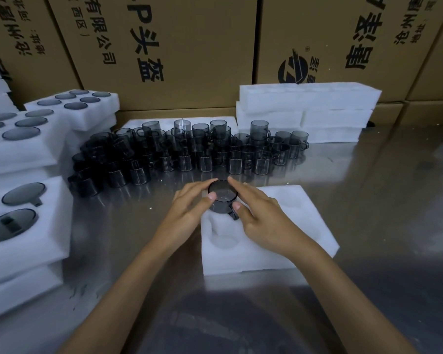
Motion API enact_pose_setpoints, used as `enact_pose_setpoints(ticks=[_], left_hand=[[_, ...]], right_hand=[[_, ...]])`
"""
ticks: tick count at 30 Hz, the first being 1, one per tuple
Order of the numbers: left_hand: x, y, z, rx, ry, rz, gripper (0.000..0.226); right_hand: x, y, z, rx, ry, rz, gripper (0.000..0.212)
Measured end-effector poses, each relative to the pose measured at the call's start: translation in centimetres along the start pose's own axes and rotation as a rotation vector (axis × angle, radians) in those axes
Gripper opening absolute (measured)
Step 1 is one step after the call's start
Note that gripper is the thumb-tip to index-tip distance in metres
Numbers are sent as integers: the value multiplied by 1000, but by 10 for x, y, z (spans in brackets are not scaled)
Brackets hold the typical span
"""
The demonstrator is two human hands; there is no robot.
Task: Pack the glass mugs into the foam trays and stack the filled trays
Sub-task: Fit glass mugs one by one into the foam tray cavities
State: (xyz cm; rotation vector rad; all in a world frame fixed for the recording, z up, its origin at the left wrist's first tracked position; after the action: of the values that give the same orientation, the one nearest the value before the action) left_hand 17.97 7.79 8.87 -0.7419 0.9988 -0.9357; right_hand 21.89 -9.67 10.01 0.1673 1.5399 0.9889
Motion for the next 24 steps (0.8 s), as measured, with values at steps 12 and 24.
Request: enact_pose_setpoints(ticks=[12,24], left_hand=[[5,13,-1,-71,83,-16,48],[6,16,1,-156,17,-264,46]], right_hand=[[10,1,7,55,50,-435,54],[-13,-3,21,54,38,-277,48]])
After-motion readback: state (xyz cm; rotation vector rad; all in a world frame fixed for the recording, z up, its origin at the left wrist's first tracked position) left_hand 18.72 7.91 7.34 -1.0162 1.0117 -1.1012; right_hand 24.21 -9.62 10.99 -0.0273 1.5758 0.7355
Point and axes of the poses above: each hand's wrist, its own z-axis towards the middle knuckle, its own x-axis out of the palm, y = z × x, the point moved 3 cm from there along z, towards the middle knuckle, and after that the axes turned 8 degrees about x, right-handed, at the moved point
